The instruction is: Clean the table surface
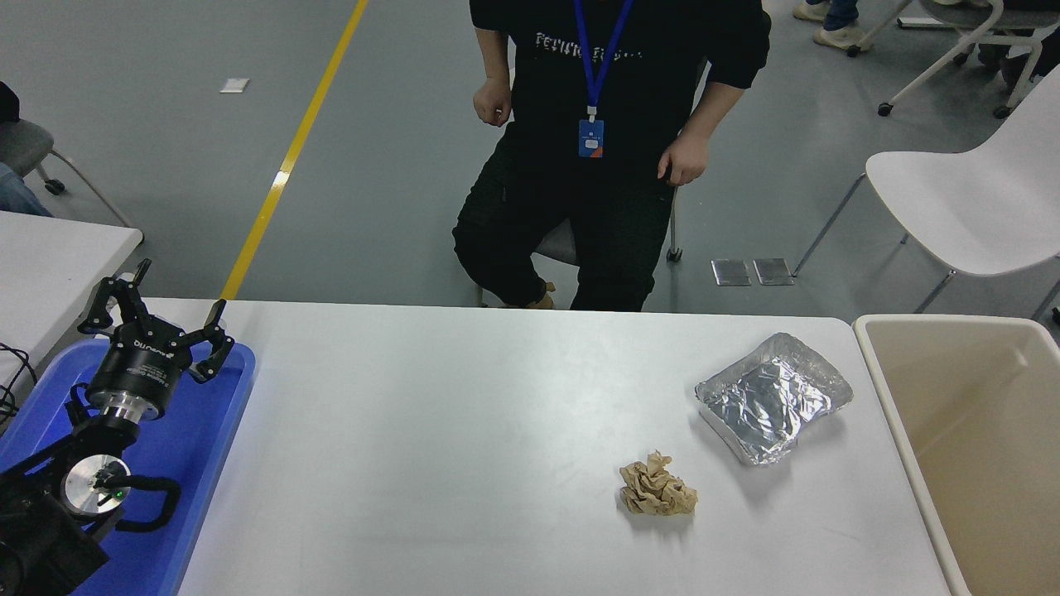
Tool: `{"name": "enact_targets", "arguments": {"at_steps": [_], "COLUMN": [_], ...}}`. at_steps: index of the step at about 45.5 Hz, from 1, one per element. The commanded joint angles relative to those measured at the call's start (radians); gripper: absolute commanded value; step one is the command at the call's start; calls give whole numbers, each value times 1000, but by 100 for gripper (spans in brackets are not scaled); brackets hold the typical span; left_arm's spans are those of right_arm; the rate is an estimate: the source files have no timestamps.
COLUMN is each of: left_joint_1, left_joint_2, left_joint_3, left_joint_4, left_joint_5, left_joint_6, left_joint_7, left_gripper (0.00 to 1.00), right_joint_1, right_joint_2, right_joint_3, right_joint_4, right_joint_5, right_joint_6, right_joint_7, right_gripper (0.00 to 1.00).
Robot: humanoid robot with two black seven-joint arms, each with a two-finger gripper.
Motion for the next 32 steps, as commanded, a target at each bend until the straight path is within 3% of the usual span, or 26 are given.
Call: {"name": "enact_targets", "arguments": {"at_steps": [1,32], "left_joint_1": [0,0], "left_joint_2": [0,0], "left_joint_3": [0,0], "left_joint_4": [0,0], "left_joint_5": [0,0], "left_joint_6": [0,0], "left_joint_7": [0,0], "left_gripper": [100,100], "right_joint_1": [-57,-145], "right_joint_2": [93,232], "right_joint_3": [-1,-5], "right_joint_4": [0,1], "right_joint_5": [-1,-1], "right_joint_6": [-44,-122], "right_joint_7": [-21,-21], "right_gripper": [0,0]}}
